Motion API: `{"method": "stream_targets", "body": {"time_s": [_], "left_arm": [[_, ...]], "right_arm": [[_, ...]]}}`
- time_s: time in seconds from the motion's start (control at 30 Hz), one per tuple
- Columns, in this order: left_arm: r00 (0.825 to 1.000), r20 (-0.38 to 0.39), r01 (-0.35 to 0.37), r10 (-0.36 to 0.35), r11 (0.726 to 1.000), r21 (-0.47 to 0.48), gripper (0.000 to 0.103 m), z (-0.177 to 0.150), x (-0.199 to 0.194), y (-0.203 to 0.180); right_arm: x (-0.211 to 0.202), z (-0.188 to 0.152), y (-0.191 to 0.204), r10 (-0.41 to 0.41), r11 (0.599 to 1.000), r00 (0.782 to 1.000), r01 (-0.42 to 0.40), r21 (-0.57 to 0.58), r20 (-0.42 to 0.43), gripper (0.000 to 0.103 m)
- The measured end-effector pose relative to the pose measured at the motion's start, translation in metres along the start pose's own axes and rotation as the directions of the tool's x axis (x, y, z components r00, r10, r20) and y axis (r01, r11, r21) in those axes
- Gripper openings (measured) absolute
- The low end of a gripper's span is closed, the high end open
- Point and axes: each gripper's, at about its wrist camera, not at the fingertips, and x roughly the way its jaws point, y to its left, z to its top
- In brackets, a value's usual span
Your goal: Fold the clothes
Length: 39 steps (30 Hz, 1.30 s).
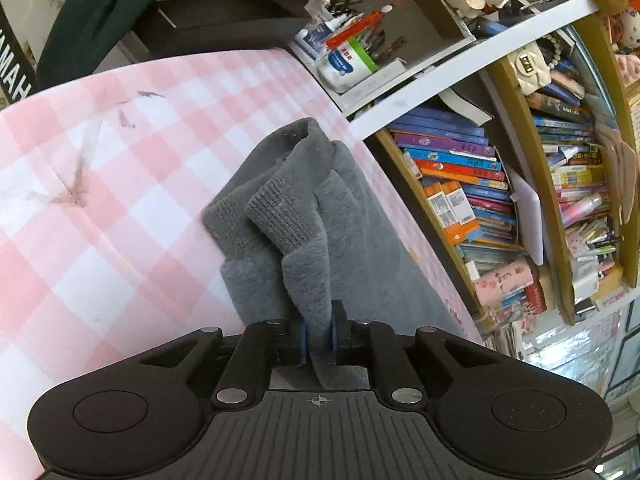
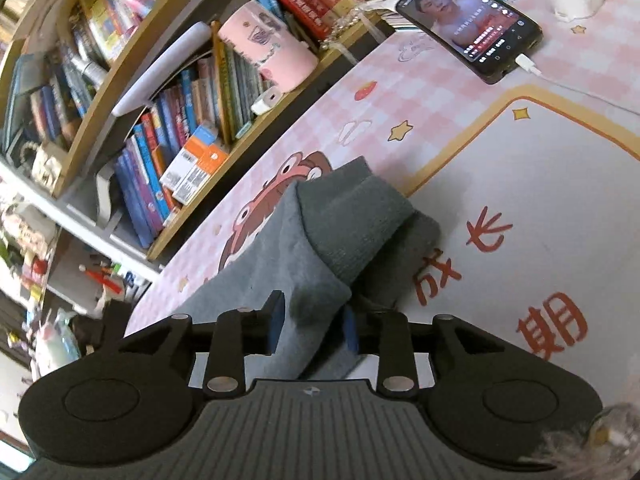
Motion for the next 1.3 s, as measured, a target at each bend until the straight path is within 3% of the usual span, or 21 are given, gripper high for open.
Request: {"method": "stream_targets", "body": {"time_s": [0.1, 0.23, 0.4, 0.47, 0.57, 0.7, 0.8, 0.93, 1.07, 1.27, 1.3], "left_arm": [[1.0, 0.003, 0.004, -0.004, 1.0, -0.001, 0.011, 0.0, 0.001, 0.001], [1.0, 0.006, 0.004, -0.004, 1.0, 0.001, 0.011, 0.0, -0.001, 0.002], [1.0, 0.002, 0.0, 0.0, 1.0, -0.007, 0.011, -0.001, 0.003, 0.004], [1.0, 0.005, -0.009, 0.009, 1.0, 0.004, 0.014, 0.0, 0.0, 0.003], [0.999, 0.037, -0.041, 0.04, 0.999, 0.011, 0.025, 0.002, -0.01, 0.0], [0.988, 0.11, -0.115, 0.108, 0.992, 0.061, 0.053, 0.0, -0.025, -0.013], [0.969, 0.165, -0.209, 0.185, 0.968, 0.142, 0.062, -0.003, -0.035, -0.025], [0.95, 0.181, -0.284, 0.253, 0.944, 0.167, 0.066, -0.003, -0.033, -0.025], [0.959, 0.145, -0.267, 0.245, 0.951, 0.156, 0.066, -0.003, -0.023, -0.02], [0.969, 0.151, -0.217, 0.196, 0.966, 0.138, 0.063, 0.001, -0.008, -0.021], [0.971, 0.152, -0.207, 0.186, 0.969, 0.134, 0.063, 0.002, -0.005, -0.022]], "right_arm": [[-0.004, 0.005, 0.016, 0.01, 0.996, 0.999, -0.007, -0.084, 0.04, 0.011], [-0.028, 0.002, 0.044, 0.094, 0.963, 0.987, -0.057, -0.263, 0.131, 0.009], [-0.004, -0.003, 0.014, -0.082, 0.982, 0.996, 0.084, -0.167, 0.02, 0.01], [-0.004, -0.005, 0.01, -0.075, 0.986, 0.997, 0.078, -0.146, 0.023, 0.011], [-0.011, -0.006, 0.015, -0.08, 0.981, 0.995, 0.089, -0.17, 0.058, 0.022], [-0.026, -0.01, 0.026, -0.16, 0.945, 0.974, 0.198, -0.262, 0.158, 0.046], [-0.035, -0.017, 0.031, -0.217, 0.895, 0.947, 0.29, -0.339, 0.237, 0.053], [-0.03, -0.023, 0.027, -0.24, 0.876, 0.946, 0.307, -0.373, 0.216, 0.056], [-0.02, -0.024, 0.022, -0.231, 0.895, 0.958, 0.278, -0.35, 0.17, 0.056], [-0.002, -0.025, 0.027, -0.207, 0.903, 0.971, 0.235, -0.359, 0.118, 0.056], [0.001, -0.025, 0.029, -0.204, 0.901, 0.972, 0.232, -0.367, 0.114, 0.05]]}}
